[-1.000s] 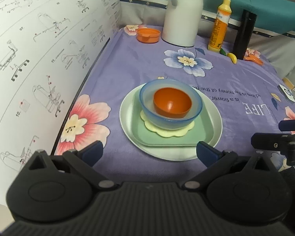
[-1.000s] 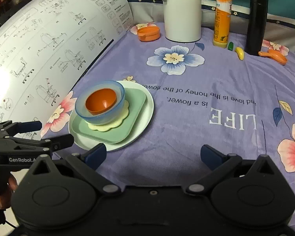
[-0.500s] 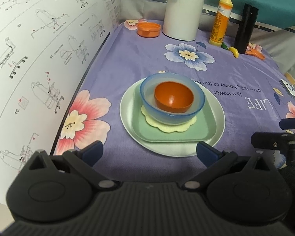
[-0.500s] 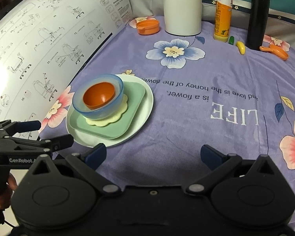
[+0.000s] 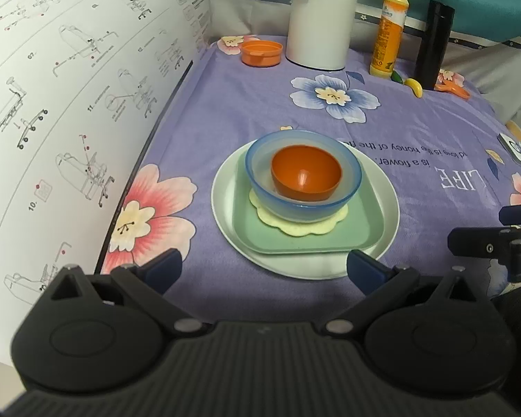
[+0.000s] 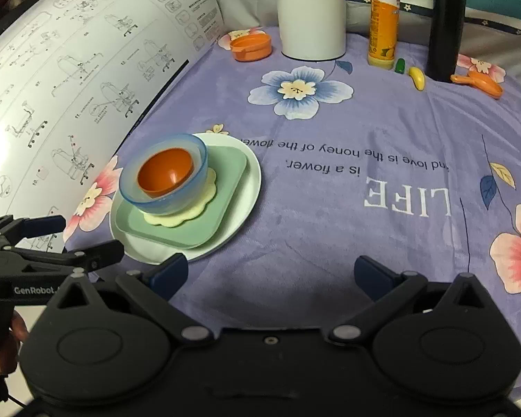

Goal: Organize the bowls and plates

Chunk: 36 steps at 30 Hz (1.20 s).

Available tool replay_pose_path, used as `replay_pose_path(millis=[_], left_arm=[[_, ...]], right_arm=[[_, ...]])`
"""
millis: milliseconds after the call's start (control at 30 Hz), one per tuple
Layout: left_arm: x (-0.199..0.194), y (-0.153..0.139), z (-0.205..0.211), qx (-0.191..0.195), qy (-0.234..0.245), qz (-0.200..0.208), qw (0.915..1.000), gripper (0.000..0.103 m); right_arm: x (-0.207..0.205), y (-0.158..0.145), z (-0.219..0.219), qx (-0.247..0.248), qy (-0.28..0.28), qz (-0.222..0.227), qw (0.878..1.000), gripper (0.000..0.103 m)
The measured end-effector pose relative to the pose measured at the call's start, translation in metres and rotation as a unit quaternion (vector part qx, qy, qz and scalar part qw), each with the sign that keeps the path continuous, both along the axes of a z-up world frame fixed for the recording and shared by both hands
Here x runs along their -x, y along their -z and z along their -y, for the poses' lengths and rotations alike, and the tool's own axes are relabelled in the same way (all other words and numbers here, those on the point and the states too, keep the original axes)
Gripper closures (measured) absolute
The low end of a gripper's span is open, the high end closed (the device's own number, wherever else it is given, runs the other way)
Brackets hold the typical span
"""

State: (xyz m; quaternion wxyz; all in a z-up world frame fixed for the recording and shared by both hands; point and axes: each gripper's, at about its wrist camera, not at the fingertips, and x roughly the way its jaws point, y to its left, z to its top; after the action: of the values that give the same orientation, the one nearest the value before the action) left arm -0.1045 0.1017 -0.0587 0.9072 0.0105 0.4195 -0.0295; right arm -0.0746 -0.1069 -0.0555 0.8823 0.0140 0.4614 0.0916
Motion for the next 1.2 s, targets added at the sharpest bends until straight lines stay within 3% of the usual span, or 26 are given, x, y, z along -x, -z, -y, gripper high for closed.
replay_pose_path(millis=[1200], left_arm=[[-0.0023,0.0055,0.0005,-0.018,0.018,0.001,0.9997,0.000]], right_arm=[[-0.0015,0.0035,-0.0015,0.012,0.002,-0.011,1.000,0.000]])
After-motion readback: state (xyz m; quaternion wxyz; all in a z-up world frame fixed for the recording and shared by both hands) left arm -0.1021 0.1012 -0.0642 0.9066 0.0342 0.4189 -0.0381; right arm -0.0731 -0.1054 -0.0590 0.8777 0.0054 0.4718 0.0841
